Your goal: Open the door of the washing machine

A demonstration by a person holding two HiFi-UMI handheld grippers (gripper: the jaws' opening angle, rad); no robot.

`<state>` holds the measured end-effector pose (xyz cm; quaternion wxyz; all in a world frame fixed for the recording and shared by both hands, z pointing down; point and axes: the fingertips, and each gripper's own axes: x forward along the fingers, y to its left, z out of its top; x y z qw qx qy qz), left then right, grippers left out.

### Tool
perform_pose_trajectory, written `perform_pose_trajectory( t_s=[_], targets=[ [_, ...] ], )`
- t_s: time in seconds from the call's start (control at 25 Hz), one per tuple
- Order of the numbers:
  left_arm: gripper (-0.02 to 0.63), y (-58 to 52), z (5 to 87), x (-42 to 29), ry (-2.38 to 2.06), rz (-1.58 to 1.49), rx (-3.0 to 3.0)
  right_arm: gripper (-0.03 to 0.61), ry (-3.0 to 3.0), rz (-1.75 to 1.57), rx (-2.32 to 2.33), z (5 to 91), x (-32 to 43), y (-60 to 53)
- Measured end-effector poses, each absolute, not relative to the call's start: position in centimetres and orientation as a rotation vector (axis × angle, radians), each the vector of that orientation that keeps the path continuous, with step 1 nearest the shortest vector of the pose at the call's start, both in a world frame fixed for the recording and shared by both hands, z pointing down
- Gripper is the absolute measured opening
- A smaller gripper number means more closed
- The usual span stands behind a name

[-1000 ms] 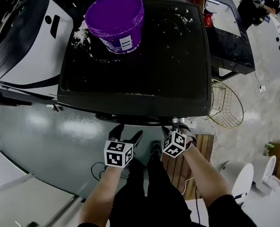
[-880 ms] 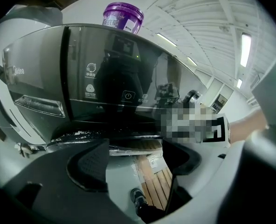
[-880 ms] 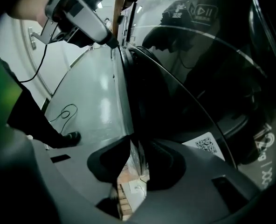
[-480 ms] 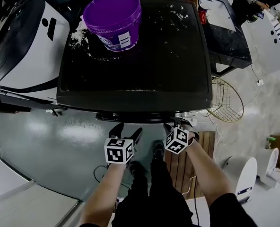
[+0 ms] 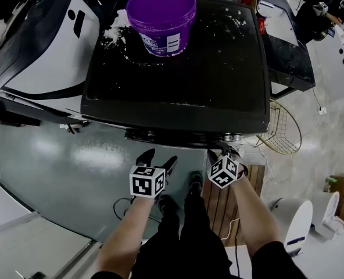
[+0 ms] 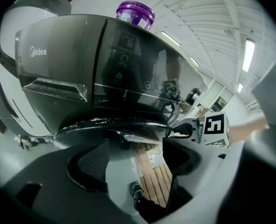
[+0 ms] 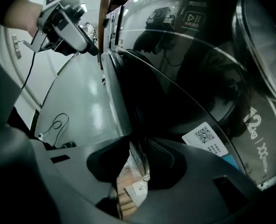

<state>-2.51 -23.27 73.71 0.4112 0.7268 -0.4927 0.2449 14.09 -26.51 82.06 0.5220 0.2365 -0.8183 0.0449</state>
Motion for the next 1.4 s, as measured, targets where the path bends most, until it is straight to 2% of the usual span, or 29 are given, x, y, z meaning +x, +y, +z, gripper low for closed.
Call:
perform_pose_trajectory(
  t_s=[0.2, 0.44, 1.4],
  targets=[
    [0.373, -23.3, 74.1, -2.4, -1.231, 0.607, 1.837, 0.135, -1.913, 0.044, 0.511, 82.8, 13.6, -27.2],
    [0.373, -21.2, 74.1, -2.6, -1.210, 0.592, 1.819, 0.111, -1.960, 0.173, 0.436, 82.8, 13.5, -21.0],
    [0.368, -10.8, 73.8, -1.5, -1.064, 0.660, 1.912, 0.123, -1.975, 0.596, 0.709, 82.1, 9.1, -7.0]
  ],
)
